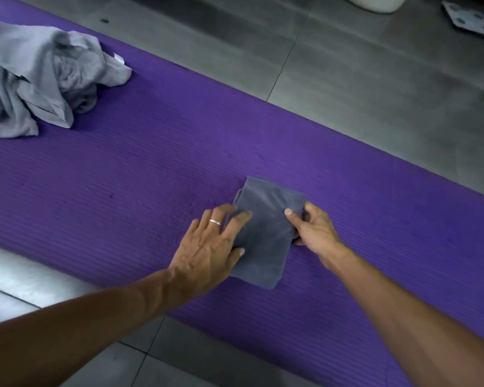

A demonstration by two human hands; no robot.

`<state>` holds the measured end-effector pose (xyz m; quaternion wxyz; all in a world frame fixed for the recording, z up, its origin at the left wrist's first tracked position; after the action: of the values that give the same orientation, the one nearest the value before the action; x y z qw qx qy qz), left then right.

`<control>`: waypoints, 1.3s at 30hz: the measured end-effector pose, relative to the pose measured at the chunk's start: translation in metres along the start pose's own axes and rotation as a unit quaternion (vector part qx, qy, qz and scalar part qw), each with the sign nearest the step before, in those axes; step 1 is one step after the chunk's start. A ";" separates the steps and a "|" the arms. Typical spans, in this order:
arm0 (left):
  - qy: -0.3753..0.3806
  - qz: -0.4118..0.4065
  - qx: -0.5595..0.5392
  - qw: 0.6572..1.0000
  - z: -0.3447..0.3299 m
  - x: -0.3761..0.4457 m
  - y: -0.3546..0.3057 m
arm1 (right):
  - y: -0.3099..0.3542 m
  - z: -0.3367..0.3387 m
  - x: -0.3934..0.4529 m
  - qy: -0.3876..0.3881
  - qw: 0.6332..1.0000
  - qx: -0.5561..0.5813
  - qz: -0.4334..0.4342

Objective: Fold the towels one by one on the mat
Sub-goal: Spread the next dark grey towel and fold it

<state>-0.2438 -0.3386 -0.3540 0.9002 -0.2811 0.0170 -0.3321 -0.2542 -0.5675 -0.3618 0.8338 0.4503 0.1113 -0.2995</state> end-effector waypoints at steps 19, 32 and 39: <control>0.163 -0.187 0.050 0.967 -0.035 -0.022 0.019 | 0.036 -0.020 0.041 0.007 0.706 -0.610 0.361; 0.106 -0.212 0.143 0.961 -0.036 0.002 -0.009 | 0.011 0.030 0.019 -0.013 0.680 -0.628 0.377; 0.128 -0.071 -0.042 0.988 0.002 0.028 -0.009 | -0.007 0.030 -0.014 0.088 0.711 -0.582 0.385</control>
<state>-0.2265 -0.3605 -0.3433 0.8521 -0.2745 0.1265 -0.4273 -0.2722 -0.5896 -0.3432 0.9603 -0.0953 0.1535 0.2125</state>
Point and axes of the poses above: each hand's wrist, its own x-axis towards the middle knuckle, its own z-axis out of the back of the hand, y = z × x, the point moved 1 cm from there along x, towards the middle knuckle, and after that the axes turned 10 degrees about -x, right-handed, at the moved point
